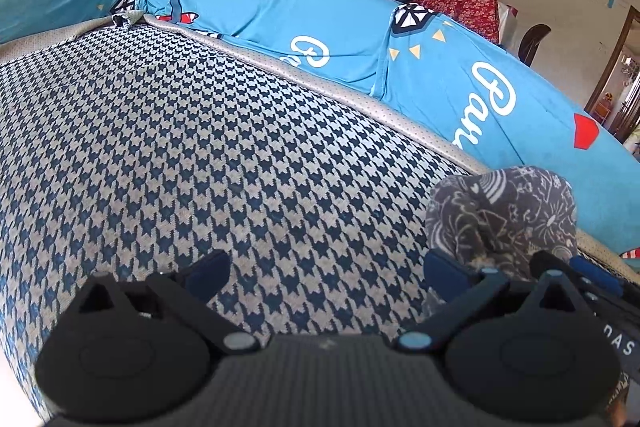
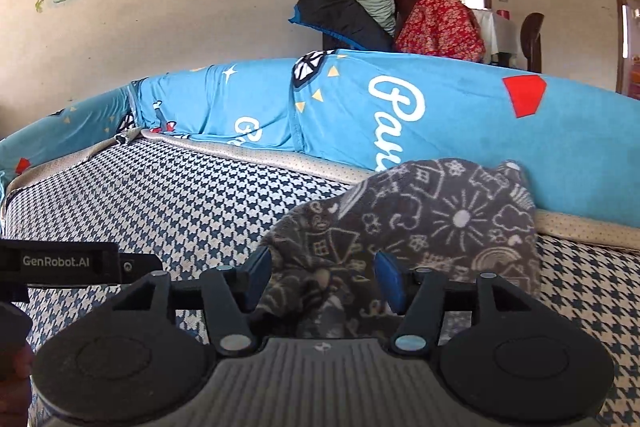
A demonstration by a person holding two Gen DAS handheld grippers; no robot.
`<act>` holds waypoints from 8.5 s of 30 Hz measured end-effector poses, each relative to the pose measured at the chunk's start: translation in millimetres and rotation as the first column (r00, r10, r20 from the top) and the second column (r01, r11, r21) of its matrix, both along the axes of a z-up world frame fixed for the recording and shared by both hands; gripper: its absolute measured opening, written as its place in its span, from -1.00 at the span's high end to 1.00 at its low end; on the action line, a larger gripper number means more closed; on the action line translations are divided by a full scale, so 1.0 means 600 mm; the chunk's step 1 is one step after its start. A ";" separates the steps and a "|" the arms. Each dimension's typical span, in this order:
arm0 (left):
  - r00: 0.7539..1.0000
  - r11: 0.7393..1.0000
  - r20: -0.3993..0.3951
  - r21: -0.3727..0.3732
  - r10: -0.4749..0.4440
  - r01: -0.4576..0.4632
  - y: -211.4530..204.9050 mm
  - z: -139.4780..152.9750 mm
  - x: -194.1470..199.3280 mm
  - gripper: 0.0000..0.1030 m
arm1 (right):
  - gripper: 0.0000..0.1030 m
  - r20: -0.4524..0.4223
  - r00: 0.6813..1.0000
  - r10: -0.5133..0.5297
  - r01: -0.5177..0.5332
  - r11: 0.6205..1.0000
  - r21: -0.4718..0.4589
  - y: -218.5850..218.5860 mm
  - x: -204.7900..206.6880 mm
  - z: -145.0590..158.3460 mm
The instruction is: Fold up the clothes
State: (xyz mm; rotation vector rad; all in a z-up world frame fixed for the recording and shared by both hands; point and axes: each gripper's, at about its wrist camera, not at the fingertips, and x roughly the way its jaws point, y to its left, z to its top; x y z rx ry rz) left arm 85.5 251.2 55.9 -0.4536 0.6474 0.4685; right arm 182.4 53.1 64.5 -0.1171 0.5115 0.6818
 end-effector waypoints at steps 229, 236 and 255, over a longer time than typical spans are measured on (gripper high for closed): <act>0.992 0.990 0.014 -0.051 -0.128 0.129 -0.123 -0.059 -0.309 -1.00 | 0.87 0.153 0.907 0.393 -0.320 0.877 -0.358 -0.054 -0.489 -0.120; 0.989 0.990 -0.076 -0.057 -0.130 0.126 -0.127 -0.077 -0.295 -1.00 | 0.86 0.121 0.916 0.382 -0.321 0.879 -0.352 -0.051 -0.480 -0.126; 0.989 0.995 -0.115 -0.006 -0.098 0.098 -0.126 -0.085 -0.301 -1.00 | 0.61 -0.019 0.975 0.222 -0.222 0.966 -0.134 -0.174 -0.460 -0.069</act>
